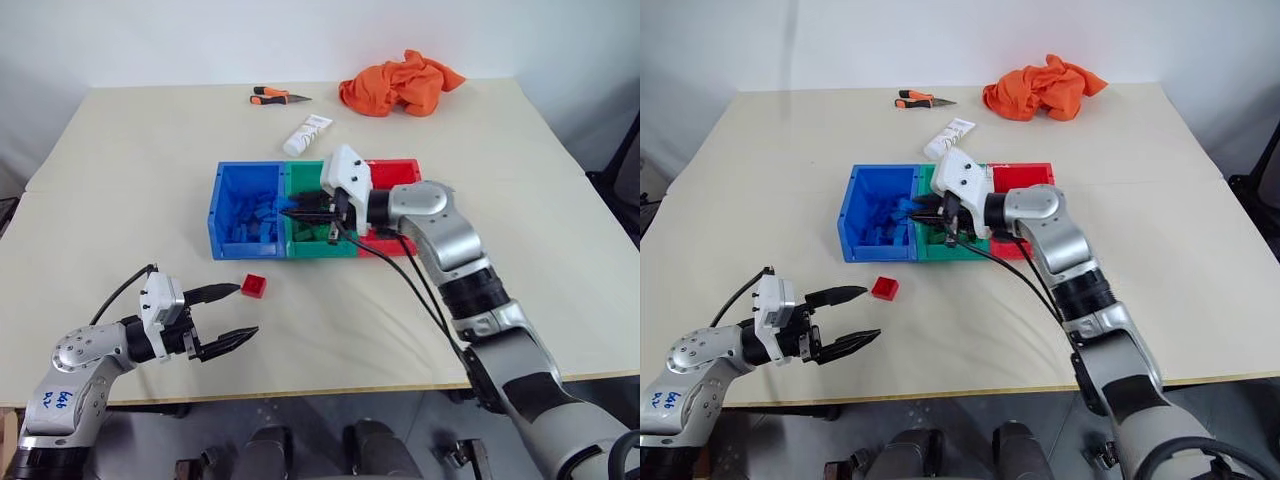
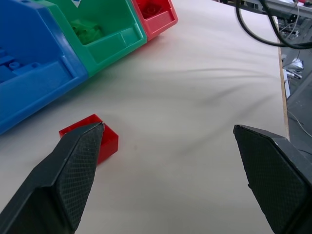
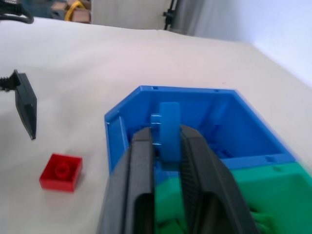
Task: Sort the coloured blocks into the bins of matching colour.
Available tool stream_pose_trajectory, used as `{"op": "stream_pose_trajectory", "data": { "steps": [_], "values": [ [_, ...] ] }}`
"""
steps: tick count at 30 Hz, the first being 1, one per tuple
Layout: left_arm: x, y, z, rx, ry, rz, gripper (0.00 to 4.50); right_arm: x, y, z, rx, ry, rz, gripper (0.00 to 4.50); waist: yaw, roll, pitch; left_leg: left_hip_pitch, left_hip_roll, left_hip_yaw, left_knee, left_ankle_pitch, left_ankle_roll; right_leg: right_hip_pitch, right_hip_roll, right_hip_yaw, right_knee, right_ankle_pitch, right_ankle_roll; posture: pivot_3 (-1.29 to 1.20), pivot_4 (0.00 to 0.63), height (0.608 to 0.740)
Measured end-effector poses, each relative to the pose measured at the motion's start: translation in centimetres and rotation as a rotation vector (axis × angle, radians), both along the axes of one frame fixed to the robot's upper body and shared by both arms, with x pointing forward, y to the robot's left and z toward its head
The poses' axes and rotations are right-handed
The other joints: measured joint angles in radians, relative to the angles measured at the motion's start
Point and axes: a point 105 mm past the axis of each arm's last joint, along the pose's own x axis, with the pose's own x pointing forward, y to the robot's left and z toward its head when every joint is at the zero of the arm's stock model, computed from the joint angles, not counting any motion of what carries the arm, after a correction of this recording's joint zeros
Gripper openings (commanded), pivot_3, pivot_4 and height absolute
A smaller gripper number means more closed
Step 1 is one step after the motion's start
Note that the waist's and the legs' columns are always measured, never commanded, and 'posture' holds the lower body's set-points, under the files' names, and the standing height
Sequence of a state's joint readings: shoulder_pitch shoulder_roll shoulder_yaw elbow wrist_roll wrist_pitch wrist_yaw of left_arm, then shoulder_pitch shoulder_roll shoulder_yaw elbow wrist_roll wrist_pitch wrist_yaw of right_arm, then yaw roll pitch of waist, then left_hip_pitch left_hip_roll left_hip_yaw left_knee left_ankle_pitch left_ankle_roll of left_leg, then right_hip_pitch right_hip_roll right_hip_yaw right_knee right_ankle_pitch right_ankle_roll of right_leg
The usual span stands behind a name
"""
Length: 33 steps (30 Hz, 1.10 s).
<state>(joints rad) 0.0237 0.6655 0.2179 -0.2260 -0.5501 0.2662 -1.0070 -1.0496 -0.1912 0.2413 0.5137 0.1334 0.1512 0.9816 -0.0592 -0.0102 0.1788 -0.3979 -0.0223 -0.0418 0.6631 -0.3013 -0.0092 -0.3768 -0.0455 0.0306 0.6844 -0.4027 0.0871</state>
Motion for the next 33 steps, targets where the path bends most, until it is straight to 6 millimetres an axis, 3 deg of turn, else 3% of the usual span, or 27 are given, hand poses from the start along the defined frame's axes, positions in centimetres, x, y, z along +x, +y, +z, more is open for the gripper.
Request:
{"op": "stream_pose_trajectory", "data": {
  "steps": [4,8,13,18,21,25,30,33],
  "values": [
    [0.0,-0.2,-0.1,-0.013,-0.004,0.009,4.5,1.3,2.1,0.6,-0.004,-0.049,-0.019,0.29,-0.006,0.0,0.0,0.0,0.0,0.0,0.0,0.0,0.0,-0.001,0.0,-0.001,0.004,0.0,0.0,0.0,0.15,0.74],
    [0.0,-0.2,-0.1,-0.018,-0.005,0.017,4.5,2.4,4.1,0.7,-0.006,-0.064,-0.074,1.5,-0.024,0.0,0.0,0.001,0.0,-0.001,0.0,0.001,-0.001,-0.001,0.0,-0.001,0.005,0.0,0.0,0.0,0.15,0.74],
    [0.0,-0.3,-0.1,-0.017,-0.008,0.025,4.5,3.0,4.0,0.6,0.014,-0.092,-0.109,3.19,-0.025,0.0,0.0,0.0,0.0,-0.002,0.0,0.001,-0.001,-0.001,0.0,-0.001,0.005,0.0,0.0,0.0,0.15,0.74],
    [0.0,-0.3,-0.1,-0.017,-0.008,0.025,4.5,2.1,3.5,1.3,0.044,-0.121,-0.029,3.19,-0.026,0.0,0.0,0.001,0.0,-0.002,0.0,0.001,-0.001,-0.001,0.0,-0.001,0.006,0.0,0.0,0.0,0.15,0.74],
    [0.1,-0.3,0.0,-0.017,-0.014,0.023,4.5,0.7,1.6,1.3,0.052,-0.147,0.068,3.19,-0.019,0.0,0.0,0.0,0.0,-0.003,0.0,0.001,-0.001,0.0,0.0,-0.001,0.005,0.0,0.0,0.0,0.15,0.74],
    [0.3,-0.1,0.0,-0.018,-0.013,0.026,4.5,-1.7,-2.5,-0.8,0.026,-0.103,0.171,3.19,-0.009,0.0,0.0,0.0,0.0,-0.003,0.001,0.0,0.0,0.001,0.0,-0.001,0.004,0.0,0.0,0.0,0.15,0.74],
    [0.0,1.3,-0.2,0.006,-0.002,0.057,4.5,-4.8,-9.9,-4.1,-0.094,0.02,0.187,3.19,0.008,0.0,0.0,-0.001,0.0,-0.002,0.0,0.0,0.0,0.001,0.0,-0.001,-0.004,0.0,0.0,0.0,0.15,0.74],
    [-0.3,2.7,-0.5,0.021,0.012,0.097,4.5,-5.7,-13.9,-5.0,-0.157,0.076,0.113,3.19,0.005,0.0,0.0,-0.001,0.001,-0.001,0.0,0.0,0.0,0.001,0.0,0.0,-0.005,0.0,0.0,0.0,0.15,0.74]
  ]
}}
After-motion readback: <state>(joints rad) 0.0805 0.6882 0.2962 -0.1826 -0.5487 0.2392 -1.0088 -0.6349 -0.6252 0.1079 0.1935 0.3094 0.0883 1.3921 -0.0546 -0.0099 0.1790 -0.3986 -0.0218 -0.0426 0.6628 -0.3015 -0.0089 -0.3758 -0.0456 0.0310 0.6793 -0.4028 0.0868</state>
